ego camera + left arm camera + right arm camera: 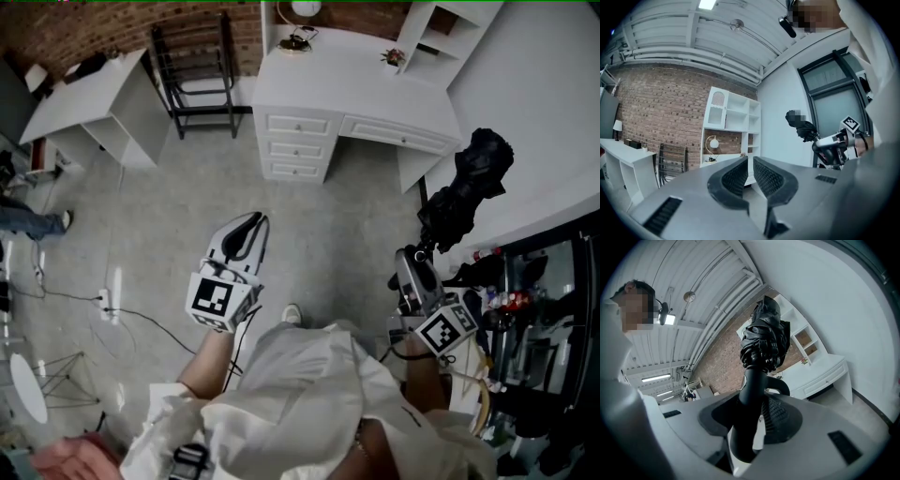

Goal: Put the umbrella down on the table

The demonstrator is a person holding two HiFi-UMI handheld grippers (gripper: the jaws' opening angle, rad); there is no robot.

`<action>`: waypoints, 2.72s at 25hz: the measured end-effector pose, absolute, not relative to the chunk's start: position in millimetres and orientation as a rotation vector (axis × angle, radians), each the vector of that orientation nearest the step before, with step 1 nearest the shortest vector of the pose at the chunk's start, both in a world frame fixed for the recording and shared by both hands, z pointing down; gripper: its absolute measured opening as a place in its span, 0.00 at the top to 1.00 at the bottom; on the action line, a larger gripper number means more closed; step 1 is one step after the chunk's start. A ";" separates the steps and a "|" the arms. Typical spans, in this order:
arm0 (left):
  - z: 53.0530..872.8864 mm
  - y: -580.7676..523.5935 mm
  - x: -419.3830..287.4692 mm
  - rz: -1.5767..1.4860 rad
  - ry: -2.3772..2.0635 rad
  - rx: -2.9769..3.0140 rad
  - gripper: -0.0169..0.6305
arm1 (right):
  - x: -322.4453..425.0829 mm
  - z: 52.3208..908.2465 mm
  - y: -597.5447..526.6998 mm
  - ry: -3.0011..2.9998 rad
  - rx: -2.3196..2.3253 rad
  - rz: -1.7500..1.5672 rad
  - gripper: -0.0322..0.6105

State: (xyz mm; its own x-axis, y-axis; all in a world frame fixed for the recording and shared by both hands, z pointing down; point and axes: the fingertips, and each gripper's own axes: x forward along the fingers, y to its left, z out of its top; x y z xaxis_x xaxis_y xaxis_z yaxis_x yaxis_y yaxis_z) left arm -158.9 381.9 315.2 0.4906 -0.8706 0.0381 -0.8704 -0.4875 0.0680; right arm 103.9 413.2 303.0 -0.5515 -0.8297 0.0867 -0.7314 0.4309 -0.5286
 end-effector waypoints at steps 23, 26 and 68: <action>312.2 248.3 -120.6 0.000 -1.503 2.644 0.89 | 118.2 304.3 269.5 2.492 -1.308 -0.804 0.71; 310.6 216.2 -112.0 0.003 -1.509 2.639 0.89 | 126.5 303.9 236.6 2.494 -1.300 -0.811 0.71; 314.7 -23.5 -34.1 0.099 -1.670 2.553 0.89 | 207.1 342.1 -18.0 2.544 -1.127 -0.975 0.69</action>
